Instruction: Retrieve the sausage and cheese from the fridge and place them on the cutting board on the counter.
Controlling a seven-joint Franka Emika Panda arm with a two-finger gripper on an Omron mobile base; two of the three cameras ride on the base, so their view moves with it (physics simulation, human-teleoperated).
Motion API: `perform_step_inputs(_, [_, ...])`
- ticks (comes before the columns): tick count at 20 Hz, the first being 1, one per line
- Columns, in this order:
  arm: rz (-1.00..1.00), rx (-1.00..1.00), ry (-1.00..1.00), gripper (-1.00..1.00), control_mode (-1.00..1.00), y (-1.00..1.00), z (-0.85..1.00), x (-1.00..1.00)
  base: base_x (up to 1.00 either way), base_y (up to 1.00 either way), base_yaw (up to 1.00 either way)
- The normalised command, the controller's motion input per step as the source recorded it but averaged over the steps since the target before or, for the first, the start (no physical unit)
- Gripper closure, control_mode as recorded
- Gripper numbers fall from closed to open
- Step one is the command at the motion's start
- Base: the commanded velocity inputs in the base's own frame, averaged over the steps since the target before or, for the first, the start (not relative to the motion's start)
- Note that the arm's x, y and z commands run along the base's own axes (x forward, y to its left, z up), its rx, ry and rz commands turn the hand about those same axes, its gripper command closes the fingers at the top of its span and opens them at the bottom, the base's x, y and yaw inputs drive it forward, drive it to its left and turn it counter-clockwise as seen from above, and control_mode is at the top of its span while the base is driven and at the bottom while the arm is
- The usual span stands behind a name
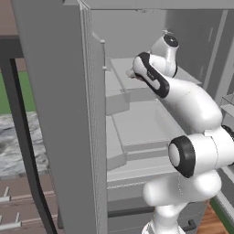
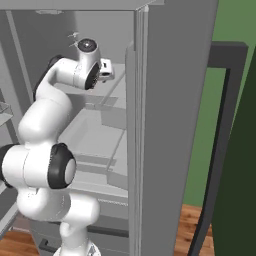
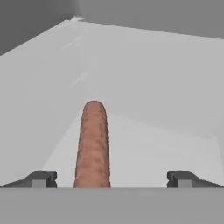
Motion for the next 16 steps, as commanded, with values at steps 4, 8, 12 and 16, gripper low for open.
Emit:
perform_step_inputs(4, [0.02,-0.13,0.01,-1.00,-1.00,0.11,-0.34,0.25,0.00,0.00,0.00])
perform_step_inputs(8, [0.00,-0.01,-0.02,-1.00,-1.00,0.11,-0.33,-0.06,0.00,0.00,0.00])
perform_step_inputs(12, [0.00,0.00,0.00,1.00,-1.00,0.10,-0.32,0.00,0.00,0.00,0.00])
perform_step_inputs(16, [0.00,0.00,0.00,1.00,-1.00,0.00,-0.02,0.00,0.00,0.00,0.00])
